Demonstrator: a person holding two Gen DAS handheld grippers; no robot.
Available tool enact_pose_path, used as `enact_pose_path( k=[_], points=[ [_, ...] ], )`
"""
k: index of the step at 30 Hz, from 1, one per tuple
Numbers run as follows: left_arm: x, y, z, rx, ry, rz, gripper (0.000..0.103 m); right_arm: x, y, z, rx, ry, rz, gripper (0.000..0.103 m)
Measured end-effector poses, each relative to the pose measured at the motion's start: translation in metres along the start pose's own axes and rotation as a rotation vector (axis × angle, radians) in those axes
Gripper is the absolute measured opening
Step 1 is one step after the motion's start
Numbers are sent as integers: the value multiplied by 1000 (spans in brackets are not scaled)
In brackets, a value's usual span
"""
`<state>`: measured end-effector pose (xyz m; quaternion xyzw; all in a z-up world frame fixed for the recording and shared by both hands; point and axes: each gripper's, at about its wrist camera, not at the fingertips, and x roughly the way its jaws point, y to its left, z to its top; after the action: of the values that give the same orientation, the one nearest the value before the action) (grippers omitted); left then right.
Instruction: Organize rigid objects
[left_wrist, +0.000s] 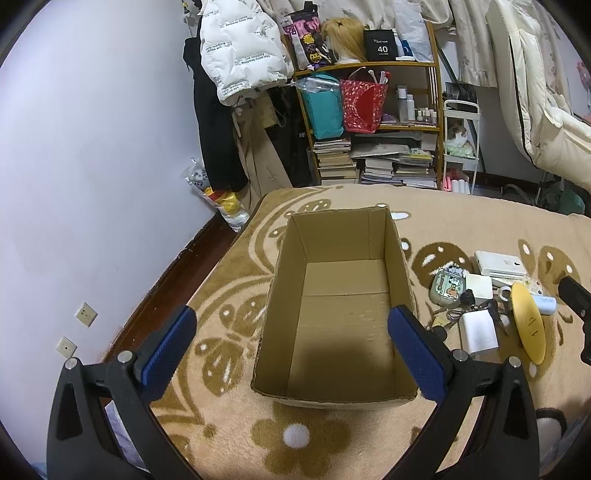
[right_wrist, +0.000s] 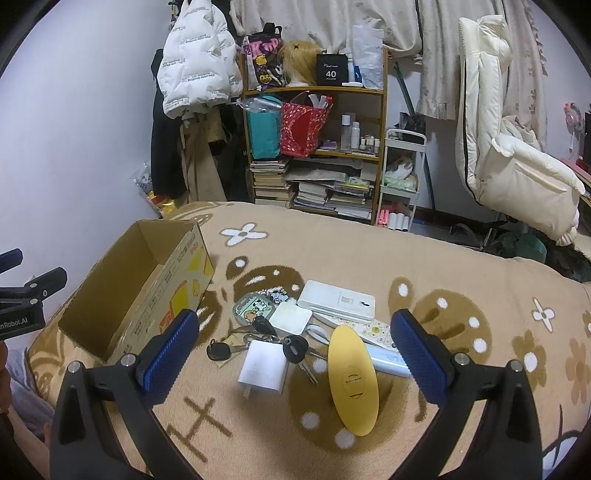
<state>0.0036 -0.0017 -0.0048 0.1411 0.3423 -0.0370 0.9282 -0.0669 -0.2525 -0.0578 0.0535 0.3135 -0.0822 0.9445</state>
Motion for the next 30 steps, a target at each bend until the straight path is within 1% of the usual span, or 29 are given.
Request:
enact_pose_path(
  k=[30],
  points=[
    [6, 0, -1, 12, 21, 4, 102, 6, 0, -5, -9, 15, -4, 103]
  ],
)
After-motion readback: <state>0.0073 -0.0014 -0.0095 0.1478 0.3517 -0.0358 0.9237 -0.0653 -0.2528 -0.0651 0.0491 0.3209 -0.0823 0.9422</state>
